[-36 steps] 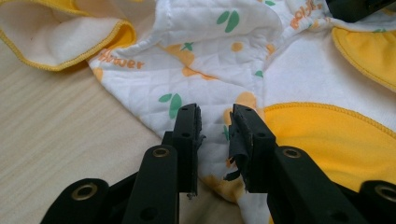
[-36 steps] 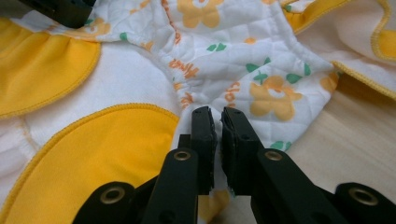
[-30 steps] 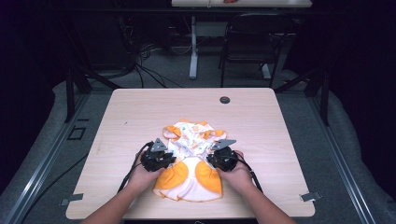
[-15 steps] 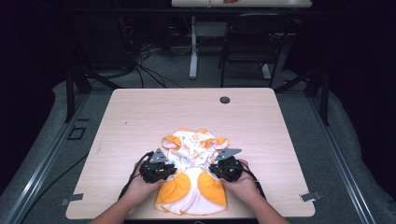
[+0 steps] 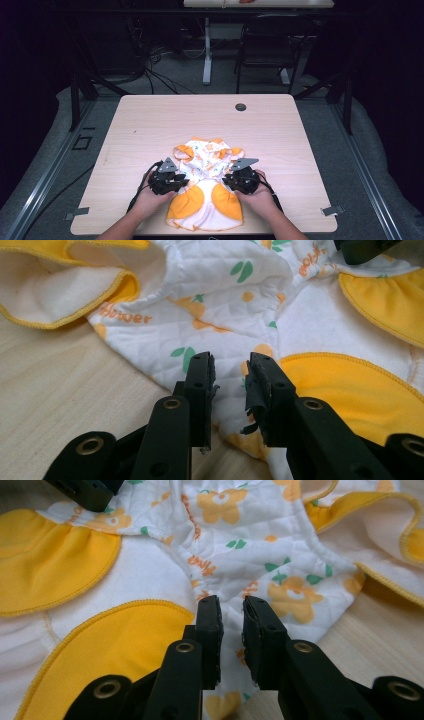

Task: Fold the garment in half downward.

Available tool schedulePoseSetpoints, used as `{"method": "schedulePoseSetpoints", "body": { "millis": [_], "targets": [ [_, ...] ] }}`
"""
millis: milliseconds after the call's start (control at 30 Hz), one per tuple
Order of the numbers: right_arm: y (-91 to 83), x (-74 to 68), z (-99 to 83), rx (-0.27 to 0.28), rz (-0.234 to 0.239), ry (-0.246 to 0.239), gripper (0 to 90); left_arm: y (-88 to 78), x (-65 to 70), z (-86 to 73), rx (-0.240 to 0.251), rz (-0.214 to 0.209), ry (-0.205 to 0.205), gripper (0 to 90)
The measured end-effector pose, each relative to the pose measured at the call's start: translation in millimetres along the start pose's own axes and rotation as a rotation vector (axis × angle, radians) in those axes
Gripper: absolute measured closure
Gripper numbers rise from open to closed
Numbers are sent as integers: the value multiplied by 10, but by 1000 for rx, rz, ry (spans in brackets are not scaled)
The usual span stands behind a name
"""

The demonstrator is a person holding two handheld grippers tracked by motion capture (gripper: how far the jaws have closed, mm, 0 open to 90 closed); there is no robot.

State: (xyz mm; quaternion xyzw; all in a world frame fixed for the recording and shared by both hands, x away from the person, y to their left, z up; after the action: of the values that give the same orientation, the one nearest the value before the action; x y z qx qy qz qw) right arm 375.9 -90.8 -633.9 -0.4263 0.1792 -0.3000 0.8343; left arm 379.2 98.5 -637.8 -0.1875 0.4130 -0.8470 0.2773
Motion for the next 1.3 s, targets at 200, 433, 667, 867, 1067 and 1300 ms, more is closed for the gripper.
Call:
{"method": "schedulePoseSetpoints", "body": {
  "millis": [200, 433, 667, 867, 1067, 1300],
  "targets": [
    [-58, 11, 28, -7, 6, -10, 737, -50, -40, 42, 1, 8, 5, 666],
    [-108, 75, 74, -42, 3, -11, 664, -135, -97, 159, -13, 30, 46, 602],
    [-232, 119, 232, -74, -10, -55, 606, -221, -119, 339, -22, -6, 44, 577],
    [-328, 190, 390, -80, -18, -52, 588, -285, -139, 493, -23, -4, 51, 577],
    [-416, 224, 515, -92, 7, -46, 588, -320, -228, 601, -23, 6, 48, 585],
    [-447, 358, 639, -121, -1, -51, 636, -318, -406, 669, -31, 8, 18, 605]
  ]
}}
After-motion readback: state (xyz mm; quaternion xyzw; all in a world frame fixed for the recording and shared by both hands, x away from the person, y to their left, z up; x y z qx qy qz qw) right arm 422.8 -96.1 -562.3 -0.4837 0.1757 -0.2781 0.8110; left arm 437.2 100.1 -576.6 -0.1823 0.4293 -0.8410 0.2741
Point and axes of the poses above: each handheld gripper's, and its own axes: y roughly forward along the jaws, z roughly out of its top, x roughly to its right, the point moved 9 cm from there along y, roughly forward along the jaws, and after that the axes turned 10 degrees about -x, right-handed, at the moved point
